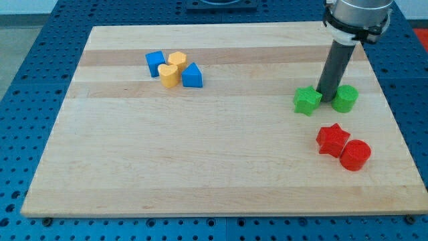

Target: Slide the green circle closer to the red circle

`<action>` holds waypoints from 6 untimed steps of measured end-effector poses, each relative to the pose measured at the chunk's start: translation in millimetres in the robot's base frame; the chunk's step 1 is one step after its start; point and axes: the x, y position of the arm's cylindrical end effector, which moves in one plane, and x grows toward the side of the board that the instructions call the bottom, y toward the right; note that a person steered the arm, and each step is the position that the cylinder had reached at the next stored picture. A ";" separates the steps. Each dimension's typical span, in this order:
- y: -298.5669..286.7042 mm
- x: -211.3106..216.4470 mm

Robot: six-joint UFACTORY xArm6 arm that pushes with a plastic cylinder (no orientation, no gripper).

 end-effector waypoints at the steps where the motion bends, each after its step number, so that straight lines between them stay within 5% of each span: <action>1: 0.0 15.0; 3: 31.8 -30.0; 6: 34.4 -4.9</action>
